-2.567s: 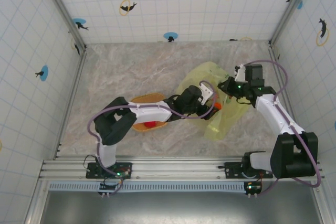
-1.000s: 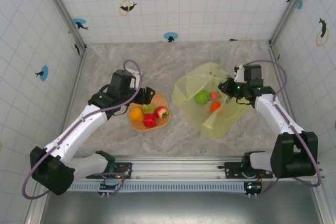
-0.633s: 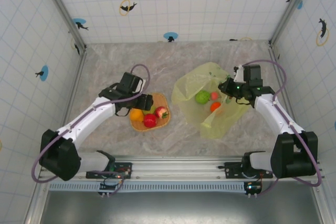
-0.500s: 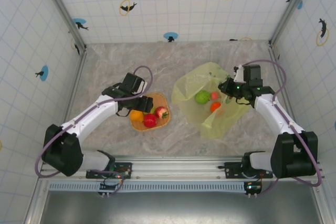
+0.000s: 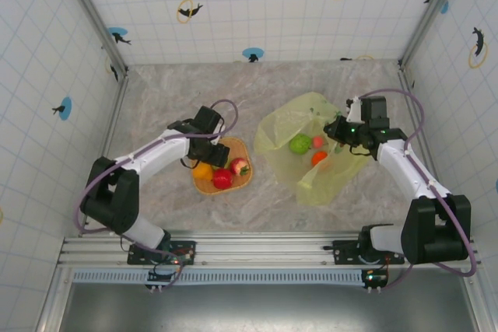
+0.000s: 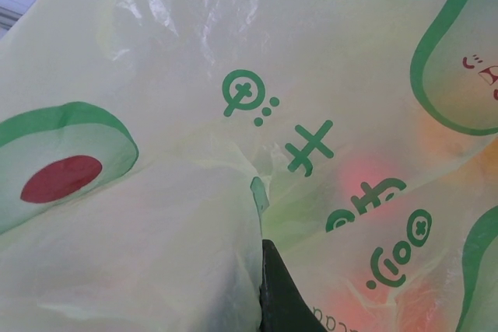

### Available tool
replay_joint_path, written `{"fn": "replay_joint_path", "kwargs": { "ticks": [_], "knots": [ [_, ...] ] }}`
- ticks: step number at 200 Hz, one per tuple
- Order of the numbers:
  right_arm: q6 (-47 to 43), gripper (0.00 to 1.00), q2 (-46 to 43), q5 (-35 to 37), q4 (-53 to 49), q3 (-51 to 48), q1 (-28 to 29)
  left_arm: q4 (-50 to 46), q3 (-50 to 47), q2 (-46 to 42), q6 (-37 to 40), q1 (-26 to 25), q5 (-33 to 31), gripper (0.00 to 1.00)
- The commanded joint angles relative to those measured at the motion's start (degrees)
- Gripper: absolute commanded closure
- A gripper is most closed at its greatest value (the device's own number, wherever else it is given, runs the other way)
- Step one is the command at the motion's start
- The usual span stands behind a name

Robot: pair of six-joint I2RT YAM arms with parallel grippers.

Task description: Place the fruits into the plastic bag

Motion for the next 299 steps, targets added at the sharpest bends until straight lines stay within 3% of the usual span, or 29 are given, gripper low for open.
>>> {"fn": "replay_joint_path", "kwargs": {
  "ticks": [1,70,120,189,220,252,274,299],
  "knots": [
    [-0.89,1.0,-0.78,0.27,1.18,-1.44,-0.56,-0.8,1.76,2.36,1.91,0.43,-1.56,0.2],
    [-1.05,1.0,-1.33,0.0,1.04,-1.71,-1.16,0.08,3.79,8.27,2.63,0.39,-3.32,0.2],
    [-1.03,1.0,-1.27,-0.25,1.19,-1.86,-1.39,1.52,3.9,9.23,2.25,0.36,-4.61,0.32],
    [-0.39,1.0,-0.76,-0.61,1.33,-0.6,-1.25,4.04,4.84,-0.41,0.3,-0.15,-10.76,0.4],
    [-0.3,1.0,-0.27,-0.87,1.23,0.11,-1.12,7.35,5.84,-9.02,0.41,-5.26,-8.31,0.41],
    [-0.22,1.0,0.36,-0.87,1.14,0.85,-0.9,14.53,6.93,-15.49,1.23,-14.22,2.03,0.41],
    [-0.17,1.0,0.73,-0.78,0.94,1.36,-0.6,18.38,7.66,-16.52,3.8,-22.22,4.64,0.4],
    [-0.05,1.0,0.95,-0.69,1.02,1.46,-0.02,21.99,7.66,-13.42,4.71,-26.91,9.33,0.4]
  ]
}}
